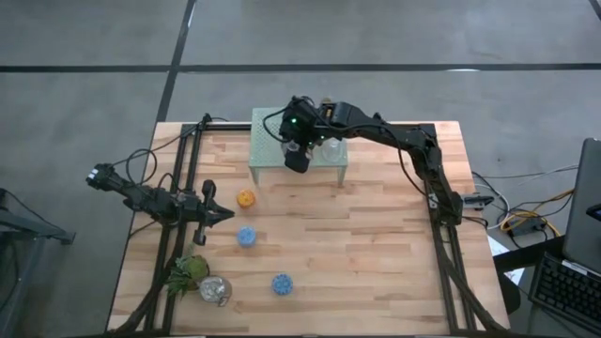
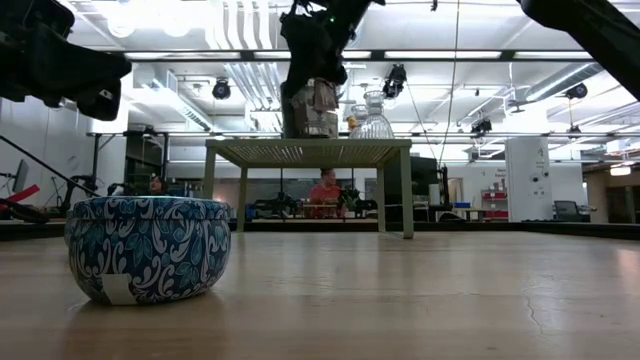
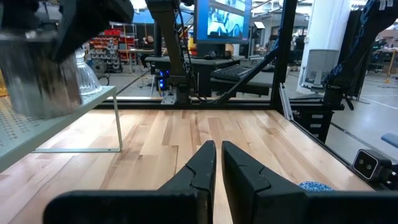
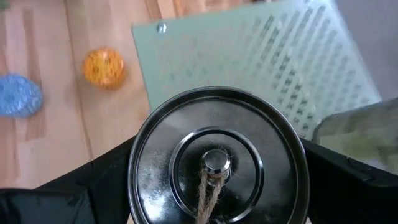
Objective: Pick & Place candle stick holders
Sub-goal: Put the top brown scented candle on the shelf
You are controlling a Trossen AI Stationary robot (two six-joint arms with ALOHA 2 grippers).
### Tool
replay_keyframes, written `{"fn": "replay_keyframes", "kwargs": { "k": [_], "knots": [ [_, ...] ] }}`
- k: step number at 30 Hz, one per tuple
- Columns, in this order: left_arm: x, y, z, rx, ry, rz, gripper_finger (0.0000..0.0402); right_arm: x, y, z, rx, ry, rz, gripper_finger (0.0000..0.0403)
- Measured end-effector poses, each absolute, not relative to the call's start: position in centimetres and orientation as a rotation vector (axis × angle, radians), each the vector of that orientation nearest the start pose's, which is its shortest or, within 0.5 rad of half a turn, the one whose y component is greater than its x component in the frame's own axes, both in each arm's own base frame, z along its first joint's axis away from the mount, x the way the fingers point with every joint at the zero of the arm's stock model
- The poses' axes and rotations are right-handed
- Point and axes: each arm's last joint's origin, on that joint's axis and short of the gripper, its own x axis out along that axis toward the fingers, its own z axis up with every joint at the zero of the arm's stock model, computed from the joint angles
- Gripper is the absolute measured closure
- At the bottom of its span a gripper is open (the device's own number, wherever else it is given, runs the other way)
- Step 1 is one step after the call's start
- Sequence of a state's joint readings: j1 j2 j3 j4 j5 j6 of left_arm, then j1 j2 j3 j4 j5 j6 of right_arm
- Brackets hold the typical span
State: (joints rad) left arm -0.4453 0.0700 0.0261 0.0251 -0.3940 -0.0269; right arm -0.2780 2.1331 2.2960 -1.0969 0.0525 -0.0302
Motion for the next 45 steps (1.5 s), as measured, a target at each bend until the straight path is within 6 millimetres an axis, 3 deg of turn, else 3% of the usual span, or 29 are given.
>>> {"fn": "replay_keyframes", "kwargs": {
  "k": [5, 11, 14, 25, 45],
  "knots": [
    [9.4, -3.2, 16.9, -0.019, 0.018, -0.051, 0.0371, 42.1, -12.2, 36.7, 0.064, 0.890, -0.313, 0.0061],
    [9.4, -3.2, 16.9, -0.019, 0.018, -0.051, 0.0371, 41.5, -11.9, 35.3, 0.075, 0.913, -0.324, 0.0061],
    [9.4, -3.2, 16.9, -0.019, 0.018, -0.051, 0.0371, 40.2, -11.4, 35.2, 0.082, 0.931, -0.326, 0.0061],
    [9.4, -3.2, 16.9, -0.019, 0.018, -0.051, 0.0371, 38.5, -11.2, 35.5, 0.059, 0.749, -0.336, 0.0056],
    [9.4, -3.2, 16.9, -0.019, 0.018, -0.051, 0.0371, 39.0, -14.4, 34.0, 0.088, 0.747, -0.422, 0.0047]
  ]
}}
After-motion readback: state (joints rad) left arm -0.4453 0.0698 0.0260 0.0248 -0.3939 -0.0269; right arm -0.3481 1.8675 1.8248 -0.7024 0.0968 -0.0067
